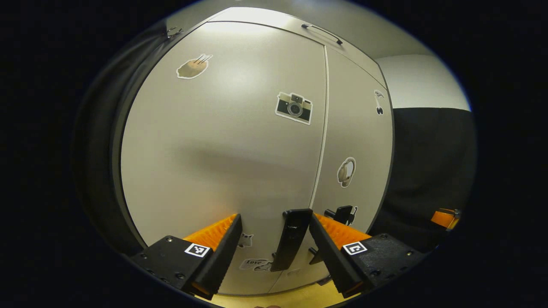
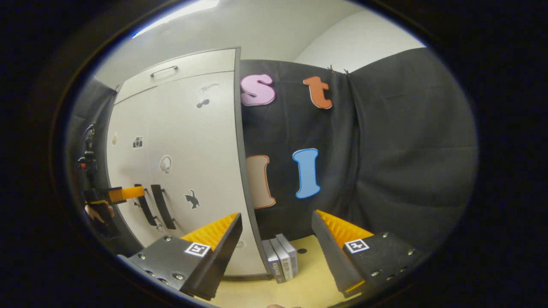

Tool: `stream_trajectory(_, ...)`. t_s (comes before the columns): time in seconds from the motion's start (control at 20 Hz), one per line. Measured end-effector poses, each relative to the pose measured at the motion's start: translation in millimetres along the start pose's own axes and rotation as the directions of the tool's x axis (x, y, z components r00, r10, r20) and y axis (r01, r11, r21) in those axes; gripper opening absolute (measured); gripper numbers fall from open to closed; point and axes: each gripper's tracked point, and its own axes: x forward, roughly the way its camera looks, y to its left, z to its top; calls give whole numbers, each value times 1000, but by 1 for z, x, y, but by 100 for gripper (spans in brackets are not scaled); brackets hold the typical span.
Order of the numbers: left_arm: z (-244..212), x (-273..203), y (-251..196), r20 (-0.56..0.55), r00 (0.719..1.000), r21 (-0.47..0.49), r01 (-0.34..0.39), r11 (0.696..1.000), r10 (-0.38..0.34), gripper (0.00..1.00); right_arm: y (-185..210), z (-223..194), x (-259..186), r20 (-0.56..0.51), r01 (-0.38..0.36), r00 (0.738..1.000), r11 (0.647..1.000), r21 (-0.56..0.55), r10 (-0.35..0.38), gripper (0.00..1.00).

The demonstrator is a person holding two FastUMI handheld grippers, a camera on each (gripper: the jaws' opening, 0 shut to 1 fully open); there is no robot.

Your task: Grab one shoe with the right hand and put it into the shoe cabinet, grab the other shoe with the left hand and put it into the shoe cabinet; then close the right door with the right hand and the left door with the left hand.

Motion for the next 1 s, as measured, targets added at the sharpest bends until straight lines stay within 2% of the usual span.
stream_trajectory(0.05, -1, -1, 0, -2, 1000, -3, 0, 1000, 0, 98, 7, 5, 0, 8, -14, 1000, 1000, -3, 14, 93)
stream_trajectory(0.1, 1, -3, 0, 0, 1000, -13, 0, 1000, 0, 100, 16, 8, -1, 16, -31, 999, 999, -7, 31, 98)
stream_trajectory(0.2, 7, -10, 5, 20, 999, 6, -31, 1000, 31, 100, 33, 14, -4, 35, -74, 997, 997, -24, 75, 98)
stream_trajectory(0.4, 37, -35, 16, 86, 988, 125, -139, 982, 129, 95, 57, 13, -15, 38, -156, 987, 987, -34, 157, 98)
stream_trajectory(0.5, 48, -51, 16, 104, 979, 127, -188, 974, 176, 95, 65, 14, -21, 27, -202, 979, 979, -31, 203, 98)
stream_trajectory(0.65, 66, -72, 0, 132, 976, 93, -187, 978, 174, 95, 67, 23, -30, 41, -245, 968, 969, -45, 247, 98)
stream_trajectory(0.9, 78, -107, -7, 141, 954, 108, -282, 953, 266, 96, 53, 35, -42, 57, -279, 958, 959, -59, 282, 98)
stream_trajectory(0.95, 82, -110, -10, 156, 947, 109, -298, 948, 280, 92, 48, 36, -45, 54, -280, 958, 958, -59, 283, 98)
stream_trajectory(1.0, 86, -113, -16, 173, 944, 102, -302, 948, 282, 96, 45, 34, -47, 47, -284, 957, 957, -57, 286, 98)
